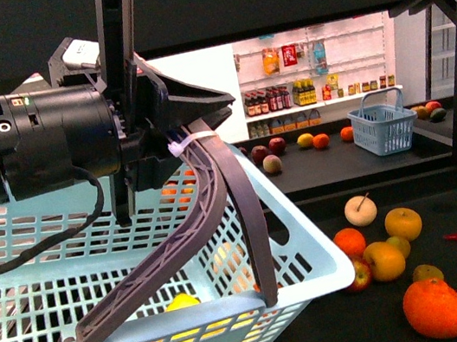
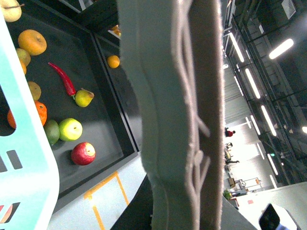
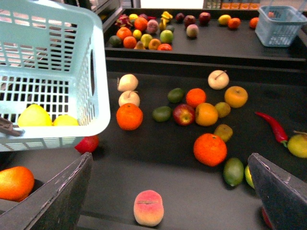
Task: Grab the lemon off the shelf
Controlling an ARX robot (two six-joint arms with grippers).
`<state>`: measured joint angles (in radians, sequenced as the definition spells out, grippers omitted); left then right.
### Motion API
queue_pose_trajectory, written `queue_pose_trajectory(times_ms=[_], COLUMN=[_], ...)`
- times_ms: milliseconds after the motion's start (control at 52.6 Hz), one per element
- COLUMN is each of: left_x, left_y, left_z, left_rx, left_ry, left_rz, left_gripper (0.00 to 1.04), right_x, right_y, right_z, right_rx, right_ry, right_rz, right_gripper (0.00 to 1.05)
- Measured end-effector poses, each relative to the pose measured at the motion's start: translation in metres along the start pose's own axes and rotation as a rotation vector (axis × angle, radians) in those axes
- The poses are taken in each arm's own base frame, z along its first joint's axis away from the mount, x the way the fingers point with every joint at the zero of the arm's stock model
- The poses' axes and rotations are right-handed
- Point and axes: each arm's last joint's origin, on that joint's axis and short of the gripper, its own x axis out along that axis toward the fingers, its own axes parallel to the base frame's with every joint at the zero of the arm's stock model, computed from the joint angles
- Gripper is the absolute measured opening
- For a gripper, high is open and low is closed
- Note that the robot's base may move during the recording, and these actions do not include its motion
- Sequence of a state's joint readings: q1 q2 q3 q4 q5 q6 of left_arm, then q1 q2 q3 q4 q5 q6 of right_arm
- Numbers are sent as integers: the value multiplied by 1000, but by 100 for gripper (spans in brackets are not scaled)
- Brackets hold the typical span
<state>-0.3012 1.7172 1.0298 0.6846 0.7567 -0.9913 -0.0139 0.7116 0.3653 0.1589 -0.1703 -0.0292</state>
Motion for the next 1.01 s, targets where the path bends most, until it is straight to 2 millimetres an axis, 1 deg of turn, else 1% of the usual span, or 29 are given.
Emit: queue_pose_trajectory(times_ms=[76, 133, 152, 190, 228, 247, 285, 342, 399, 475, 494, 570, 589, 703, 951, 1008], left_x=[0, 0, 0, 0, 0, 0, 0, 0, 0, 0, 0, 0, 0, 0, 0, 0], left_y=[0, 0, 0, 0, 0, 0, 0, 0, 0, 0, 0, 0, 0, 0, 0, 0], left_z=[0, 0, 0, 0, 0, 0, 0, 0, 0, 0, 0, 0, 0, 0, 0, 0], left_rx=[1, 0, -1, 0, 0, 0, 0, 0, -3, -2, -2, -3, -3, 0, -1, -1], left_ry=[-1, -1, -1, -2, -1, 0, 1, 1, 1, 3, 3, 1, 0, -2, 1, 1], left_rz=[0, 1, 0, 1, 0, 0, -1, -1, -1, -2, -2, -1, 0, 2, 0, 0], left_gripper=[8, 8, 8, 8, 8, 8, 8, 8, 8, 8, 8, 8, 8, 8, 8, 8], right_x=[-21, -33, -34, -43, -49, -55, -58, -59, -59, -57, -57, -55, -54, -55, -55, -55], right_y=[1, 1, 1, 3, 4, 6, 7, 8, 8, 8, 8, 8, 8, 8, 8, 8], right_z=[0, -3, -3, -6, -10, -17, -27, -39, -46, -57, -58, -69, -74, -75, -75, -75], right_rx=[14, 24, 23, 15, 10, 10, 9, 8, 9, 9, 9, 8, 9, 7, 7, 8], right_ry=[-7, -14, -20, -101, -149, -157, -161, -172, -176, -175, -174, -177, -176, -187, -190, -190], right_rz=[-45, -82, -88, -142, -156, -159, -155, -157, -160, -160, -160, -160, -160, -160, -159, -159], right_gripper=[97, 97, 97, 90, 84, 78, 72, 63, 56, 42, 40, 25, 19, 2, 3, 15])
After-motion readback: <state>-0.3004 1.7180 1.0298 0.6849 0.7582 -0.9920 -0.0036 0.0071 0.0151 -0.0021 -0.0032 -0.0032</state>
